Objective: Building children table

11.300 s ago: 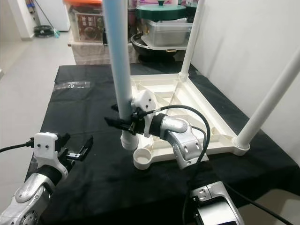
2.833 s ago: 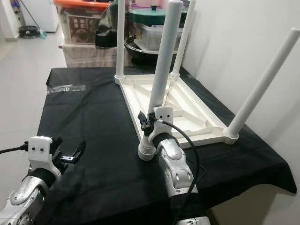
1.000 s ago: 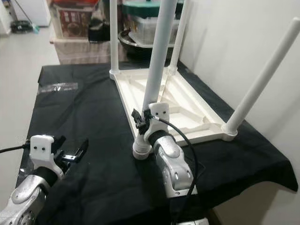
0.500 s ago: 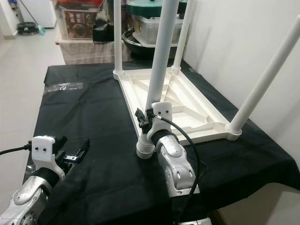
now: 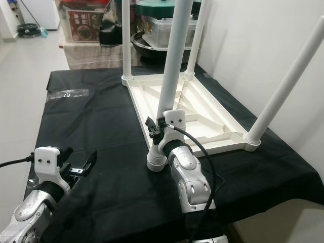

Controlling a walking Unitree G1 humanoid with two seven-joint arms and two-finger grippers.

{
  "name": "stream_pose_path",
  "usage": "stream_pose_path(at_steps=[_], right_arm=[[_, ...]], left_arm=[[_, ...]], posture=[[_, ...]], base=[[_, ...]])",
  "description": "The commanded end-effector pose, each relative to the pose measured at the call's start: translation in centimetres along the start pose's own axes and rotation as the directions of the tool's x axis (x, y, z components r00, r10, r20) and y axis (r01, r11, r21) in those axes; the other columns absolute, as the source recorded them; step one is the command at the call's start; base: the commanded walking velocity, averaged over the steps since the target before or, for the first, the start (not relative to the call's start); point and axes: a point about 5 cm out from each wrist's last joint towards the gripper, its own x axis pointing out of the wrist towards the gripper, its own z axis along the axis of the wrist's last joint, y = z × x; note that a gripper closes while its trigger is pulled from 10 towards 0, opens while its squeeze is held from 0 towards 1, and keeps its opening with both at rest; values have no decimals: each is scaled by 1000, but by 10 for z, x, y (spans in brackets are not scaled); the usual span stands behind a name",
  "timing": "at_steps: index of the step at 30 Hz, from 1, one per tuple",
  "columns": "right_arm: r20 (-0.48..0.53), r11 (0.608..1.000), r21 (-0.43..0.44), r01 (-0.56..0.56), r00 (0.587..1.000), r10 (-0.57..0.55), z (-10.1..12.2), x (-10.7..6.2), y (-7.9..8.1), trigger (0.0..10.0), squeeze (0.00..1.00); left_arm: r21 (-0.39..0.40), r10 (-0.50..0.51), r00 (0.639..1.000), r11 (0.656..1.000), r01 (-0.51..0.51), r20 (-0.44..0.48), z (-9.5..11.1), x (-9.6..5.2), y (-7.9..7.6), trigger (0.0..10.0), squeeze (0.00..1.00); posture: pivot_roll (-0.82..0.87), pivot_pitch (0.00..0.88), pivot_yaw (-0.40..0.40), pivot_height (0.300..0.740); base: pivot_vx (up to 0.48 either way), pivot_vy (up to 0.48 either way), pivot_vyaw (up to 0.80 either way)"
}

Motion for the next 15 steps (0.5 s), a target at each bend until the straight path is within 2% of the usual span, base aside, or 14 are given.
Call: stream_pose_path(at_steps=[1, 6, 7, 9, 10, 12, 13, 15], right_arm=[[-40, 1000, 18, -3, 999, 3, -9, -3, 0, 10000, 39], [-33, 1000, 20, -2, 999, 3, -8, -3, 1, 10000, 43], [-27, 1000, 21, -2, 1000, 2, -8, -3, 1, 10000, 122], [-23, 1000, 21, -1, 1000, 2, -7, -3, 1, 10000, 122], [-9, 1000, 21, 1, 1000, -1, -5, -4, 1, 10000, 714], [0, 1000, 20, 2, 1000, -2, -3, -4, 1, 10000, 714], [22, 1000, 22, 2, 1000, -2, 0, -4, 2, 10000, 1000], [67, 1000, 26, 3, 998, -4, 8, -4, 2, 10000, 1000]], left_arm=[[-8, -1, 1000, 1000, 1, -10, -4, -1, -1, 10000, 0], [-7, -1, 1000, 1000, 1, -12, -4, -1, -1, 10000, 0], [-7, -2, 1000, 1000, 2, -12, -5, -1, -1, 10000, 0], [-6, -2, 1000, 1000, 2, -12, -5, -1, -1, 10000, 0], [-6, -3, 1000, 1000, 3, -12, -4, -1, -1, 10000, 0], [-6, -4, 1000, 1000, 3, -12, -4, -1, -1, 10000, 0], [-5, -4, 1000, 1000, 4, -12, -5, -1, -1, 10000, 0], [-6, -7, 1000, 1000, 6, -13, -5, -1, -1, 10000, 0]], posture=[[37, 0, -80, 740], [35, 0, -78, 740], [35, 0, -77, 740], [35, 0, -77, 740], [34, 0, -75, 740], [34, 0, -75, 740], [33, 0, -74, 740], [30, 0, -71, 740]], base=[[0, 0, 0], [0, 0, 0], [0, 0, 0], [0, 0, 0], [0, 0, 0], [0, 0, 0], [0, 0, 0], [0, 0, 0]])
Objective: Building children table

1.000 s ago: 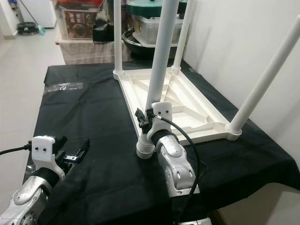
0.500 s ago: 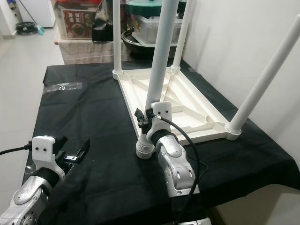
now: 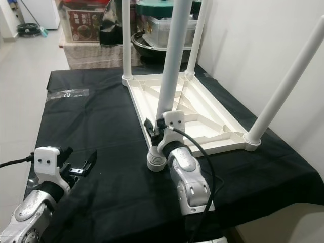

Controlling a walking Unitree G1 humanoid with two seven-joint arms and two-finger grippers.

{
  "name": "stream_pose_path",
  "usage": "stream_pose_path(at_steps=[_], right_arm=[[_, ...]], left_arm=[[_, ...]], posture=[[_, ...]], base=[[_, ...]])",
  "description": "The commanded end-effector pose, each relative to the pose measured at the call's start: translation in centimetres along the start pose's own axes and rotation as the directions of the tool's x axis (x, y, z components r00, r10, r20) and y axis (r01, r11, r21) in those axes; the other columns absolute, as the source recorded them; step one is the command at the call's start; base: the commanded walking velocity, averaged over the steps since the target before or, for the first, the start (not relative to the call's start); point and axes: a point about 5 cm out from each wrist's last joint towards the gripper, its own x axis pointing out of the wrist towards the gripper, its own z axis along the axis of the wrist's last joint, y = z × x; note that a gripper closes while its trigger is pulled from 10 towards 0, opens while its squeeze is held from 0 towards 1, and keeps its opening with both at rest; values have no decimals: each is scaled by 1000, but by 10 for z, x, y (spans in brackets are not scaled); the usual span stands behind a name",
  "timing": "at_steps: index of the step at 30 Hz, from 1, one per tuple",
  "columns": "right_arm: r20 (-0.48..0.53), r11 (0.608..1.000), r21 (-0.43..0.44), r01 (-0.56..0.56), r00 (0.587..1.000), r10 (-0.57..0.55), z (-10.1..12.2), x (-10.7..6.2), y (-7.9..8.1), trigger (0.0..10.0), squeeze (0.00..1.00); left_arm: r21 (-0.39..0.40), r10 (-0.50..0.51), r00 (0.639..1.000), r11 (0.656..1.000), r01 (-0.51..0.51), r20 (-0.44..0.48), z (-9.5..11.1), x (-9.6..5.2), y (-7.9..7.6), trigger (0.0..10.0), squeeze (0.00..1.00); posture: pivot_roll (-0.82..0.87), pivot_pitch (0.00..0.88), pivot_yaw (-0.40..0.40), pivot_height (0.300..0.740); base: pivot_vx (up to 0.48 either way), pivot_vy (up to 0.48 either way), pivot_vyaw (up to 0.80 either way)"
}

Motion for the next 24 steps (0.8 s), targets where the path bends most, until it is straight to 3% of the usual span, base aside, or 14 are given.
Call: stream_pose_path(at_steps=[1, 15, 24], right_arm=[[59, 1000, 15, 2, 998, -3, 10, -1, 0, 10000, 1000], [109, 1000, 4, -27, 994, 27, 21, -1, -2, 10000, 1000], [139, 989, -35, -142, 980, 146, 37, 5, -7, 10000, 1000]], left_arm=[[-7, -5, 1000, 1000, 5, -16, -5, 0, -1, 10000, 0], [-7, -12, 1000, 1000, 12, -13, -4, 2, -1, 10000, 0], [-11, -20, 1000, 1000, 20, -12, -4, 2, -2, 10000, 0]], posture=[[30, 0, -71, 740], [26, 0, -68, 740], [22, 0, -64, 740]], base=[[0, 0, 0], [0, 0, 0], [0, 0, 0]])
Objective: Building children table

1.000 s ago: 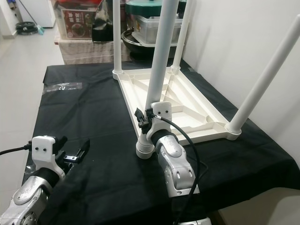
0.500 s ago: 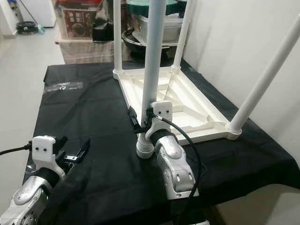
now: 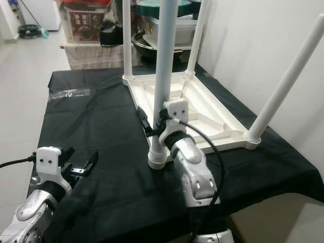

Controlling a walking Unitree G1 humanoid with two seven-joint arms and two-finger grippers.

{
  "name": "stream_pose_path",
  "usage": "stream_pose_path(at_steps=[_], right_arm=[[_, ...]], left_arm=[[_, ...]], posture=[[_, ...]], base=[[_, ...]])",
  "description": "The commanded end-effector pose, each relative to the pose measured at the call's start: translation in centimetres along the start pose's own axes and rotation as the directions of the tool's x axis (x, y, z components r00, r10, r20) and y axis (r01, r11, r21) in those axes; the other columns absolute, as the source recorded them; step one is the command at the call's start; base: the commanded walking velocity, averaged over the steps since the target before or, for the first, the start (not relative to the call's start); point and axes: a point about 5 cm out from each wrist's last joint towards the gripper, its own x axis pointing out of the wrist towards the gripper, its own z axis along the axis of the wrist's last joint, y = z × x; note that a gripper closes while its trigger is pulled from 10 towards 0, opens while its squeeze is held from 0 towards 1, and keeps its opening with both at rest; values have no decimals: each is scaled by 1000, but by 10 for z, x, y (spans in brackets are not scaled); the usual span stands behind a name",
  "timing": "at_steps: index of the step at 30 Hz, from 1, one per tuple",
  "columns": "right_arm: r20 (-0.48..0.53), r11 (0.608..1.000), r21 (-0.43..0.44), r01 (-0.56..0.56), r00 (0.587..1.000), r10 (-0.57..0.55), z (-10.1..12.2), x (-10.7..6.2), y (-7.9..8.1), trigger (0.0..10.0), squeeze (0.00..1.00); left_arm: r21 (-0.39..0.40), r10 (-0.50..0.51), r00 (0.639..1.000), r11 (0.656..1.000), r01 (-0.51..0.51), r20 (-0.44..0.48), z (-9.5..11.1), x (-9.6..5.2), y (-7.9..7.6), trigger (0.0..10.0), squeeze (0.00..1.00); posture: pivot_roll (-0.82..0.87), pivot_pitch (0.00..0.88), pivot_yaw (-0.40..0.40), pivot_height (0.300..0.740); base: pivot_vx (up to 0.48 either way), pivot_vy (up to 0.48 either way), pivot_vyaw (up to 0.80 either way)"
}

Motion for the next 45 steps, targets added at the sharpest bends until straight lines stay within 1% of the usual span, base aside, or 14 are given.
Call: stream_pose_path(at_steps=[1, 3, 4, 5, 7, 10, 17, 20, 23, 26, 28, 42, 44, 45], right_arm=[[3, 999, 5, -31, 1000, 31, 3, 1, -4, 10000, 773], [0, 999, 3, -43, 999, 43, 3, 1, -4, 10000, 773], [-5, 998, -3, -56, 998, 56, 3, 1, -4, 10000, 341], [-10, 998, -7, -67, 998, 67, 2, 1, -5, 10000, 43], [-14, 997, -9, -73, 997, 73, 2, 1, -5, 10000, 0], [-22, 996, -21, -92, 996, 92, 2, 2, -7, 10000, 0], [-51, 981, -66, -183, 982, 180, 12, 11, -32, 10000, 0], [-55, 979, -77, -189, 981, 185, 13, 12, -35, 10000, 0], [-78, 973, -104, -208, 977, 201, 17, 17, -52, 10000, 0], [-81, 970, -104, -220, 974, 212, 18, 17, -54, 10000, 0], [-87, 954, -80, -290, 955, 283, 21, 16, -54, 10000, 0], [-112, 876, -29, -482, 872, 476, 27, 17, -71, 10000, 0], [-117, 868, -11, -496, 863, 492, 27, 19, -74, 8431, 0], [-117, 868, -11, -496, 863, 492, 27, 19, -74, 8431, 0]], left_arm=[[-9, -12, 1000, 1000, 12, -6, -3, 1, -2, 10000, 0], [-9, -13, 1000, 1000, 13, -7, -3, 1, -2, 10000, 0], [-9, -13, 1000, 1000, 13, -7, -3, 1, -3, 10000, 0], [-9, -14, 1000, 1000, 14, -8, -3, 1, -3, 10000, 0], [-9, -13, 1000, 1000, 13, -8, -3, 1, -3, 10000, 0], [-10, -13, 1000, 1000, 13, -9, -4, 1, -3, 10000, 0], [-10, -16, 1000, 1000, 16, -10, -4, 0, -3, 10000, 0], [-11, -16, 1000, 1000, 16, -10, -4, 0, -3, 10000, 0], [-10, -16, 1000, 1000, 16, -11, -4, 0, -3, 10000, 0], [-9, -16, 1000, 1000, 16, -11, -4, -1, -3, 10000, 0], [-8, -13, 1000, 1000, 13, -12, -4, -2, -2, 10000, 0], [-2, -16, 1000, 1000, 16, -14, -4, -1, -1, 10000, 0], [-1, -16, 1000, 1000, 16, -15, -4, -1, -1, 10000, 0], [-1, -16, 1000, 1000, 16, -15, -4, -1, -1, 10000, 0]], posture=[[22, 0, -65, 740], [22, 0, -65, 740], [23, 0, -67, 740], [24, 0, -67, 740], [24, 0, -67, 740], [25, 0, -66, 740], [24, 0, -70, 740], [25, 0, -70, 740], [33, 0, -73, 740], [35, 0, -74, 740], [33, 0, -72, 740], [43, 0, -74, 740], [42, 0, -74, 740], [42, 0, -74, 740]], base=[[0, 0, 0], [0, 0, 0], [0, 0, 0], [0, 0, 0], [0, 0, 0], [0, 0, 0], [0, 0, 0], [0, 0, 0], [0, 0, 0], [0, 0, 0], [0, 0, 0], [0, 0, 0], [0, 0, 0], [0, 0, 0]])
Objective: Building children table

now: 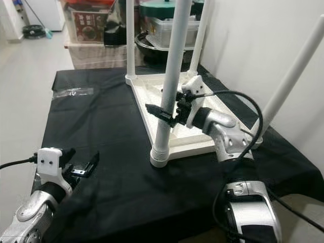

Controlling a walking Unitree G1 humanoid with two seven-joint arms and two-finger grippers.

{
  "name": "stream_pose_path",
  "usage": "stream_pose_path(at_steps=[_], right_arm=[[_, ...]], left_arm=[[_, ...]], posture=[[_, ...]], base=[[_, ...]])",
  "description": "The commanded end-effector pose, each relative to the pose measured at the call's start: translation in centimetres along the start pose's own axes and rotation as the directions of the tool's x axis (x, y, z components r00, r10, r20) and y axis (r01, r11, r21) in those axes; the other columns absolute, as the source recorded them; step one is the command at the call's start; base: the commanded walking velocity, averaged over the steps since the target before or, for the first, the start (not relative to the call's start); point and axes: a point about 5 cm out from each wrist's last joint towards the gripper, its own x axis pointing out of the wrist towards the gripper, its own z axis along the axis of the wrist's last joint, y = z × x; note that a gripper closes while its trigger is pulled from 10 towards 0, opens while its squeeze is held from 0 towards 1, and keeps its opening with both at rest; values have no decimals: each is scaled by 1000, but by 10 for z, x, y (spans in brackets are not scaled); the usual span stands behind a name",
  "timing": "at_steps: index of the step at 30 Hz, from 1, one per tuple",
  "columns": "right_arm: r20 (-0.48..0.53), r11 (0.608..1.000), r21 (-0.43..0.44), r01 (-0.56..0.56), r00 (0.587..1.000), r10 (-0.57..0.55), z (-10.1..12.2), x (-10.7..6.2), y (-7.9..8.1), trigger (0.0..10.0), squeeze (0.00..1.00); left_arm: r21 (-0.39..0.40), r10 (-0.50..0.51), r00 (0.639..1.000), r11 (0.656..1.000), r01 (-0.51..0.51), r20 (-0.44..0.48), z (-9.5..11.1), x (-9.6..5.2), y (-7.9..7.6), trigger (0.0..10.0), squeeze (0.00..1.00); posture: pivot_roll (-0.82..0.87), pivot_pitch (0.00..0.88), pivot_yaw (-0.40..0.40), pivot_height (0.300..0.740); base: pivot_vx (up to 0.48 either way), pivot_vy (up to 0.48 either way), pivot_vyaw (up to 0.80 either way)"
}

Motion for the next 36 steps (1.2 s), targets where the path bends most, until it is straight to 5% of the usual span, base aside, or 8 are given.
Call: stream_pose_path(at_steps=[1, 2, 5, 13, 15, 27, 31, 36], right_arm=[[10, 1000, 5, -10, 1000, 10, 1, 0, -2, 8431, 0], [4, 1000, 7, -13, 1000, 13, 0, 0, -4, 6627, 0], [-8, 1000, 9, -19, 1000, 19, -2, 3, -7, 4235, 0], [-24, 999, 6, -39, 999, 40, -4, 8, -10, 3765, 0], [-28, 999, 5, -48, 998, 48, -4, 8, -12, 314, 0], [-21, 1000, 25, -16, 1000, 16, -9, 4, -20, 0, 0], [-73, 991, 6, 133, 989, -132, -24, 15, -16, 0, 0], [-171, 890, 63, 452, 883, -436, -55, 31, -3, 0, 0]], left_arm=[[-1, -4, 1000, 1000, 4, -9, -2, -1, 0, 10000, 0], [-1, -5, 1000, 1000, 5, -9, -3, -1, -1, 10000, 0], [-3, -8, 1000, 1000, 8, -9, -3, 0, -1, 10000, 0], [-2, -5, 1000, 1000, 5, -11, -4, -2, -1, 10000, 0], [-4, -3, 1000, 1000, 3, -12, -4, -2, -2, 10000, 0], [-7, -2, 1000, 1000, 2, -12, -5, -3, -2, 10000, 0], [-8, -1, 1000, 1000, 1, -12, -5, -4, -2, 10000, 0], [-7, 5, 1000, 1000, -5, -11, -4, -5, -1, 10000, 0]], posture=[[42, 0, -74, 740], [42, 0, -74, 740], [48, 0, -81, 740], [54, 0, -90, 740], [54, 0, -92, 740], [52, 0, -93, 740], [53, 0, -94, 740], [58, 0, -93, 740]], base=[[0, 0, 0], [0, 0, 0], [0, 0, 0], [0, 0, 0], [0, 0, 0], [0, 0, 0], [0, 0, 0], [0, 0, 0]])
